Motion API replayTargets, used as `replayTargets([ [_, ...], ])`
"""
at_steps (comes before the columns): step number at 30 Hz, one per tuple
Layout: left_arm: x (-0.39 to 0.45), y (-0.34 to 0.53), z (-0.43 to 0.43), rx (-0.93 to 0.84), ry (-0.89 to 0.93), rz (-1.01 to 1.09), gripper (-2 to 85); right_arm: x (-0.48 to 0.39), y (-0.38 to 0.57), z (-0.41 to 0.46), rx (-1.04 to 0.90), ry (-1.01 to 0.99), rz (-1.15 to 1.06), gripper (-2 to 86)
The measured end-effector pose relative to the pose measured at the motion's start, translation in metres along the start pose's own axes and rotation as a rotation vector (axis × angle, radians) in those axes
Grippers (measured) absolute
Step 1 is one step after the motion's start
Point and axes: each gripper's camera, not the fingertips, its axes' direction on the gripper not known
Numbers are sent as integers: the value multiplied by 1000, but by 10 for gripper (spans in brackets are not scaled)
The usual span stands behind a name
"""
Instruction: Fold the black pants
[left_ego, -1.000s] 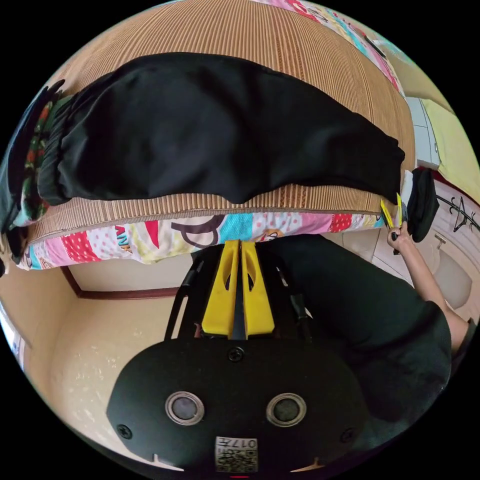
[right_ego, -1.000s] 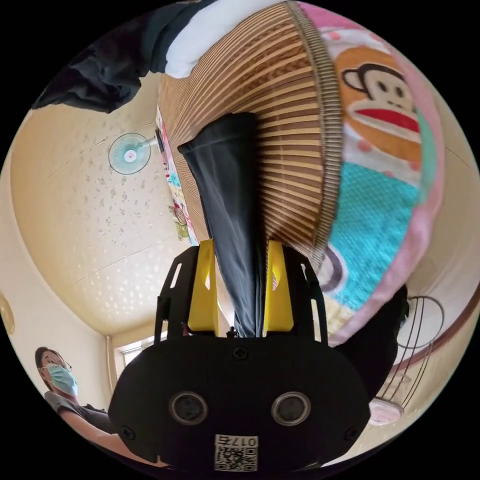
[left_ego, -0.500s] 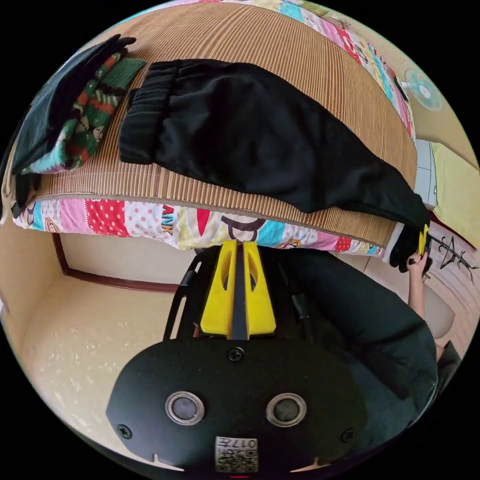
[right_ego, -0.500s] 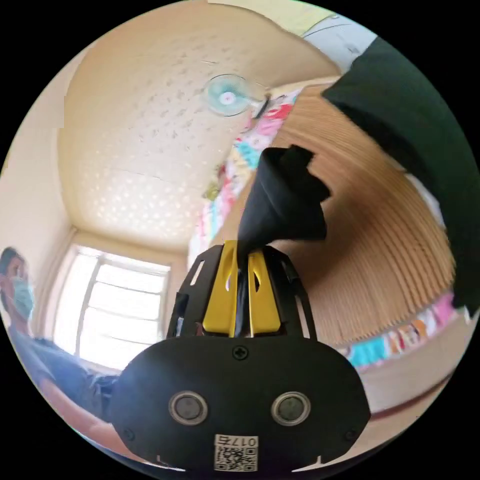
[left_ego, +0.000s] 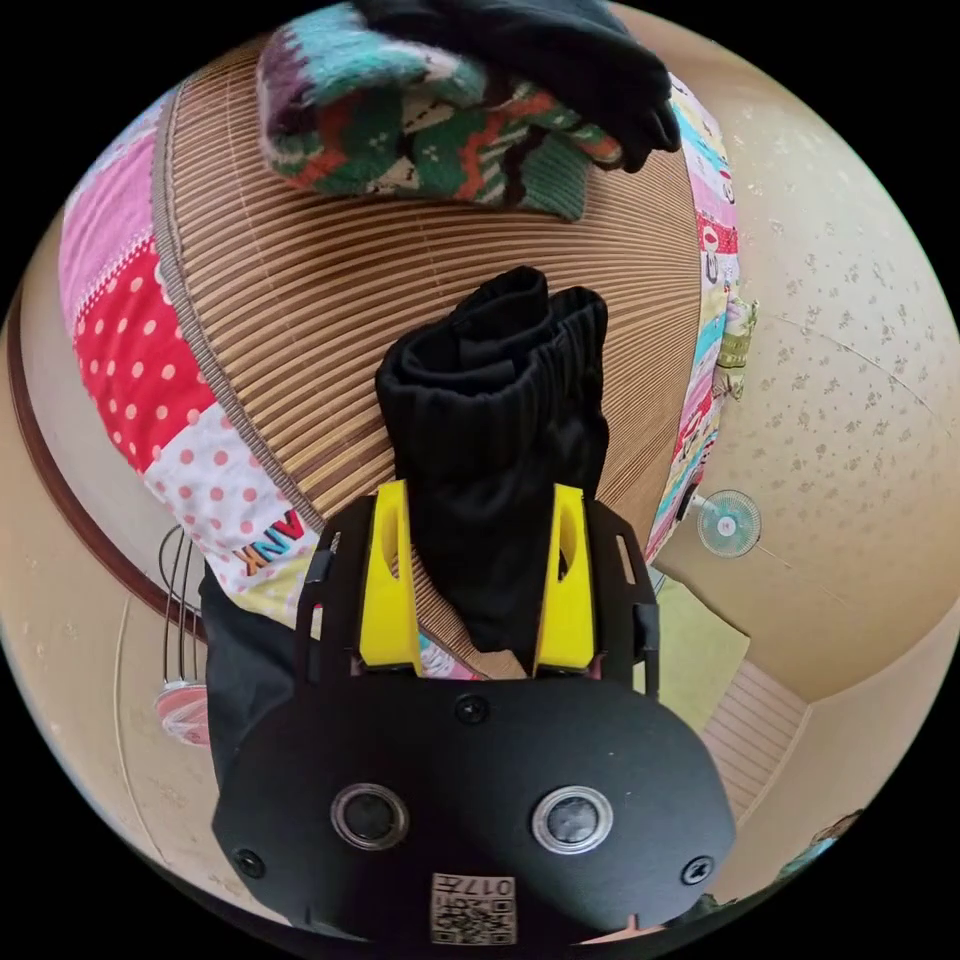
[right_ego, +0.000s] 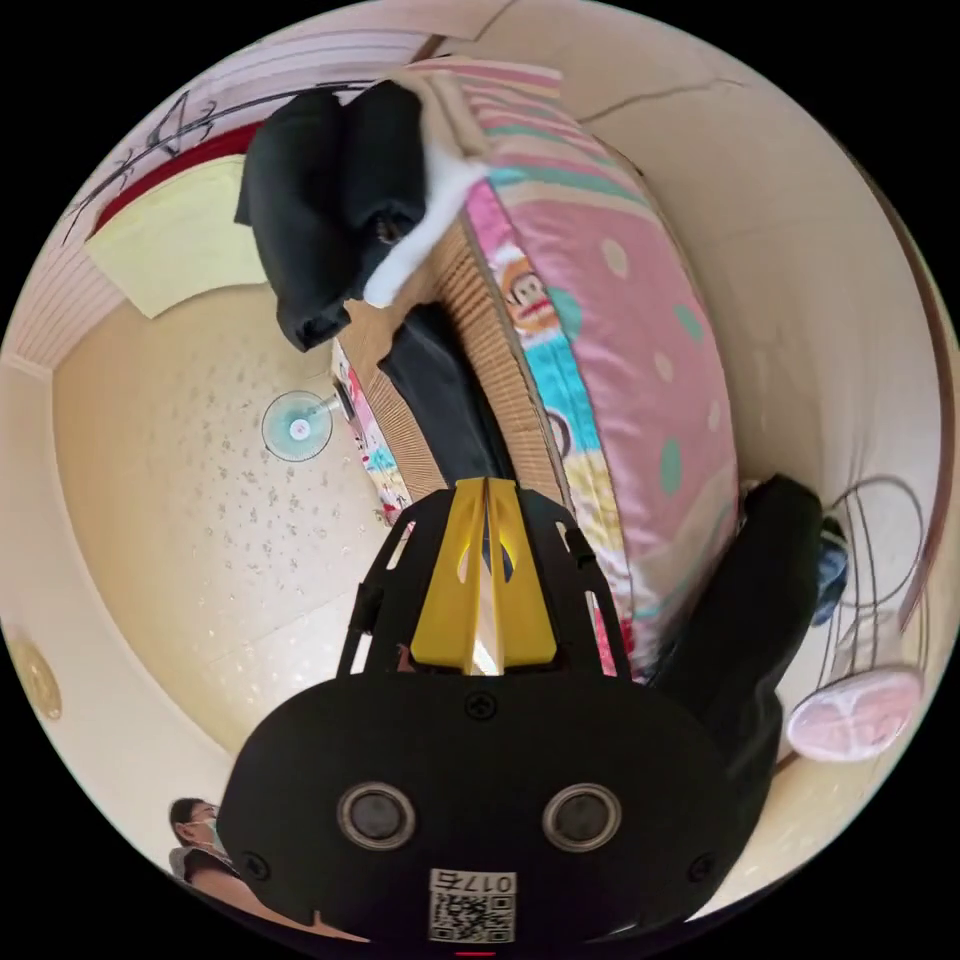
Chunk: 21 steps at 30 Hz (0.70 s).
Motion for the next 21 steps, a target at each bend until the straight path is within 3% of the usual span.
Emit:
replayTargets([
  [3, 0, -29, 0, -54, -58, 8, 96, 36, 40, 6, 35, -159, 142, 4],
  [7, 23, -63, -26, -200, 340, 339, 57, 61, 71, 11, 127, -356, 249, 3],
  [9, 23, -68, -48, -207, 373, 430, 57, 55, 74, 14, 107, -346, 191, 4],
  [12, -29, -85, -72, -133, 276, 183, 79, 34, 72, 19, 15, -189, 103, 4],
  [14, -63, -87, -86, -25, 222, 42, 142, 23, 73, 23, -26, -127, 64, 4],
  [18, -63, -94, -67, -104, 167, 74, 180, 5, 80, 25, -45, -132, 15, 4],
  [21, -58, -96, -55, -70, 206, 59, 134, 1, 86, 21, -14, -167, 34, 4],
])
